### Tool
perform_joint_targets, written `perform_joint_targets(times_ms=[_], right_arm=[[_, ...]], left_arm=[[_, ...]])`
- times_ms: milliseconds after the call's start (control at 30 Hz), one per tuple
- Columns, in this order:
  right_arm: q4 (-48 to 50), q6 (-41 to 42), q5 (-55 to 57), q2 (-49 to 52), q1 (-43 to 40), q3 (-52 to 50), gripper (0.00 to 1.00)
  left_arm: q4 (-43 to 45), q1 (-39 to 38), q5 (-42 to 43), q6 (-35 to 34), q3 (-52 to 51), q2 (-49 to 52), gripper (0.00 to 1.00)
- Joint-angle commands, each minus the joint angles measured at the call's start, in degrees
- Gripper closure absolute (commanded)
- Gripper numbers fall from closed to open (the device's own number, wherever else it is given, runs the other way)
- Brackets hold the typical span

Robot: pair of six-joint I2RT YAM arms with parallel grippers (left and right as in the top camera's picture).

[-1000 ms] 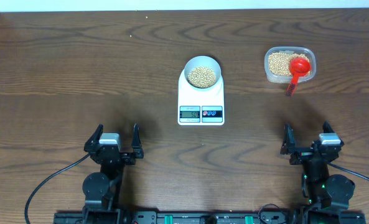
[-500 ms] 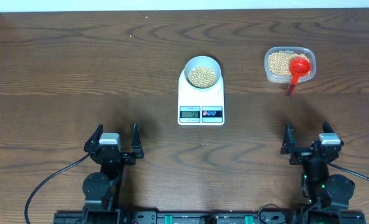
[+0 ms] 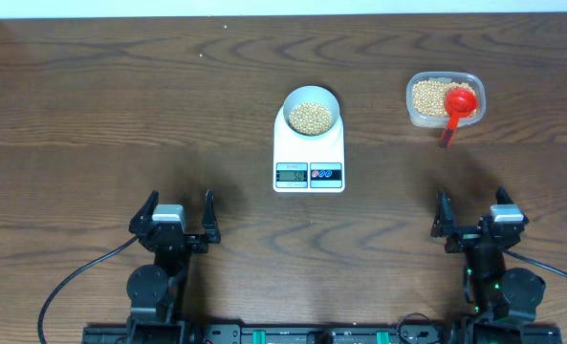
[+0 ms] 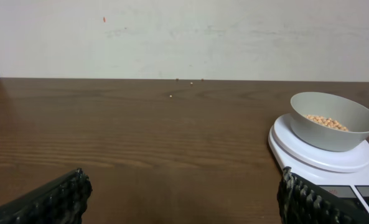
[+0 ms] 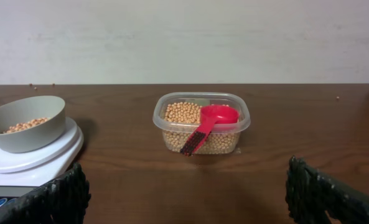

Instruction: Scoop item into bowl and weigh 50g on scale

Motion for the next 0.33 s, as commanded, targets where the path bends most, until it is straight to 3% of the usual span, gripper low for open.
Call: perform_joint_targets(times_ms=[0,300], right_arm=[[-0.26,-0.66,0.48,-0.37,-0.09,-0.07,0.01],[-0.26,-0.66,0.48,-0.37,-0.09,-0.07,0.01]], left_arm=[[-2.69,0.28,-0.55,0.5,-0.48,-0.39,0.02],[-2.69,0.28,-0.55,0.5,-0.48,-0.39,0.02]])
